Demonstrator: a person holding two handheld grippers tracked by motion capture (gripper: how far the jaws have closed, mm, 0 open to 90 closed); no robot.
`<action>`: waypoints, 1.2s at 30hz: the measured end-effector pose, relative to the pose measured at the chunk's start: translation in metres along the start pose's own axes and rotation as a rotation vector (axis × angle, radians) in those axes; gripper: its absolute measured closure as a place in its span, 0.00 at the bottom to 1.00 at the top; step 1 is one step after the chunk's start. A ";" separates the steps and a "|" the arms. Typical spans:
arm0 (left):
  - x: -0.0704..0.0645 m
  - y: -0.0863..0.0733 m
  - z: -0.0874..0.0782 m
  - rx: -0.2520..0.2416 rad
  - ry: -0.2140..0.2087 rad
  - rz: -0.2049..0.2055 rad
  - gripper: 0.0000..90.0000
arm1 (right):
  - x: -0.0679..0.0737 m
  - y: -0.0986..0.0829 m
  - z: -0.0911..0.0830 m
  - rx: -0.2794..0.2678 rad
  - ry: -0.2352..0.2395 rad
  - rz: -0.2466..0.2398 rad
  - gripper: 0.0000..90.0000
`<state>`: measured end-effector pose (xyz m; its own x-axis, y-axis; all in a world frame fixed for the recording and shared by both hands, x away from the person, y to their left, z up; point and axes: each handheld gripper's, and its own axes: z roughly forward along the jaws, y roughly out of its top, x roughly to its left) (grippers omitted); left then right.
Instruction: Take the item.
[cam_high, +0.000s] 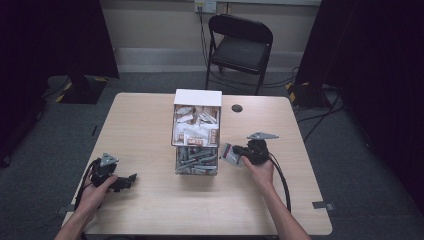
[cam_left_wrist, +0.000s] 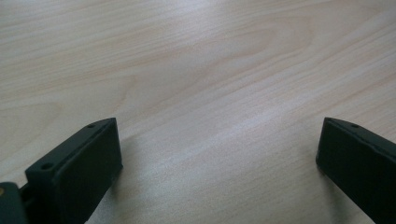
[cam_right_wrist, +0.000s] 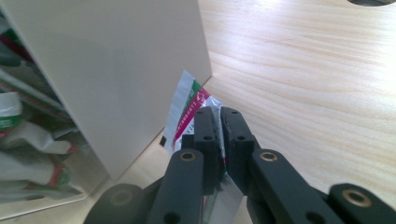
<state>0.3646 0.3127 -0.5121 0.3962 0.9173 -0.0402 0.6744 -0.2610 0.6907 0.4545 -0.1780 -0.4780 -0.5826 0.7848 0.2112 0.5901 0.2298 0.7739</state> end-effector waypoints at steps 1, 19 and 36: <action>0.000 0.000 0.000 0.000 0.000 0.000 0.00 | -0.001 0.000 0.000 -0.001 -0.001 0.004 0.95; 0.000 0.000 0.000 0.000 0.000 0.000 0.00 | -0.016 -0.005 0.011 0.011 -0.045 0.035 0.92; 0.000 0.000 0.000 0.000 0.000 0.000 0.00 | -0.022 -0.010 0.020 0.024 -0.076 0.061 0.85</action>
<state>0.3647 0.3128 -0.5121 0.3962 0.9173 -0.0396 0.6742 -0.2613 0.6908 0.4734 -0.1861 -0.5024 -0.5013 0.8391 0.2111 0.6372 0.1930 0.7461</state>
